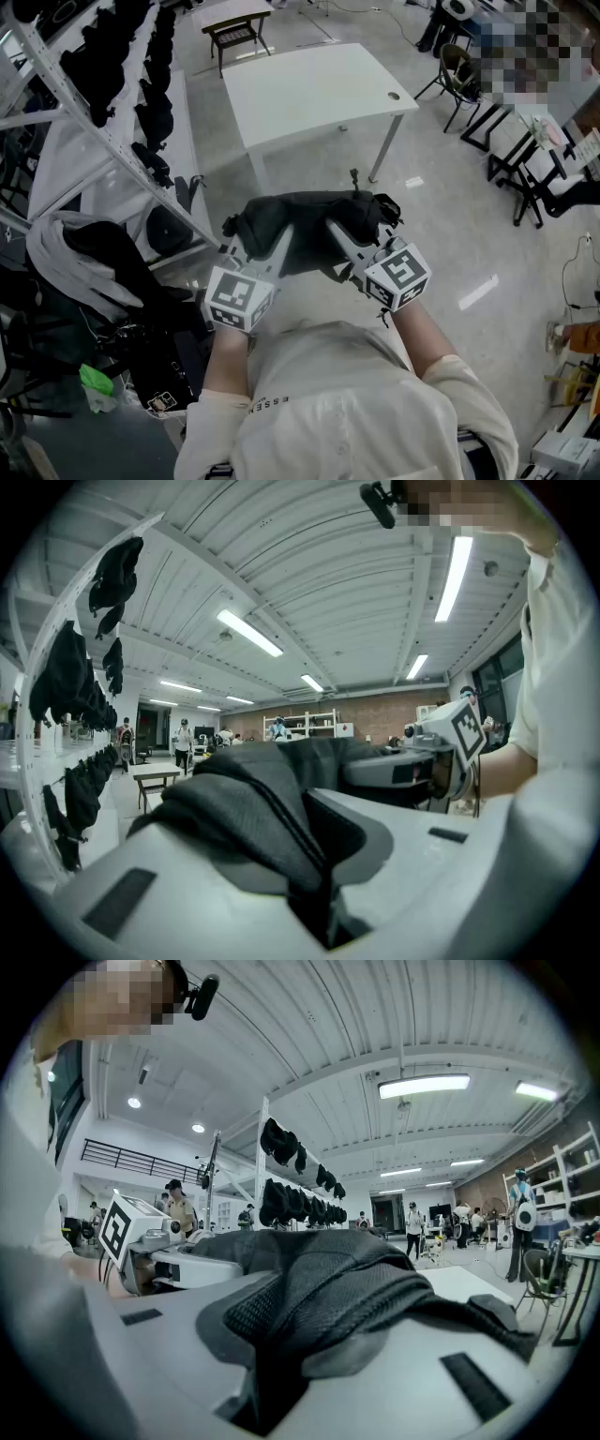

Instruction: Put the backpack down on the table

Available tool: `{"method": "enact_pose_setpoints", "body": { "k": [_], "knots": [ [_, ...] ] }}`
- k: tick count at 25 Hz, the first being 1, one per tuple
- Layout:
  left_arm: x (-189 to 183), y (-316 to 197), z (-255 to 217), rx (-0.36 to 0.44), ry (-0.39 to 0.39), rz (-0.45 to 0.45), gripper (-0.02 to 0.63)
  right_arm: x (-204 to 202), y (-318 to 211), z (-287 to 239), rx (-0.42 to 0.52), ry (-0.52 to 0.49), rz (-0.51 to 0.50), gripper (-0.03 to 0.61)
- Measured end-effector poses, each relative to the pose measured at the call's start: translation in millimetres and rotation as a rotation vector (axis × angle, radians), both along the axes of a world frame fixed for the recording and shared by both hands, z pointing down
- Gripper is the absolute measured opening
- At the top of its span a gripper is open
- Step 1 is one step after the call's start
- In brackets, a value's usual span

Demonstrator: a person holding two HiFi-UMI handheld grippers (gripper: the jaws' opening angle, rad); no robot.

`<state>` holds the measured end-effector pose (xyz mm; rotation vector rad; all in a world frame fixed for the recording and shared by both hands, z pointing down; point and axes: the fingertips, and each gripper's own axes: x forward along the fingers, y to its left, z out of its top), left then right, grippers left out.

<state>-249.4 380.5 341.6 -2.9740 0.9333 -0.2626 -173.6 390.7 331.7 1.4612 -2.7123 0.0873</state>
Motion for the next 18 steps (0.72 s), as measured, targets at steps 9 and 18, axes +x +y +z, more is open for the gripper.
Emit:
{"method": "enact_pose_setpoints", "body": {
  "k": [9, 18],
  "knots": [
    [-12.6, -12.9, 4.7, -0.020, 0.005, 0.011, 0.058, -12.9, -11.7, 3.1, -0.013, 0.004, 0.014, 0.087],
    [-19.8, -34.3, 20.7, -0.048, -0.008, 0.017, 0.060, -19.2, -33.5, 19.7, -0.066, -0.026, 0.019, 0.086]
  ]
}}
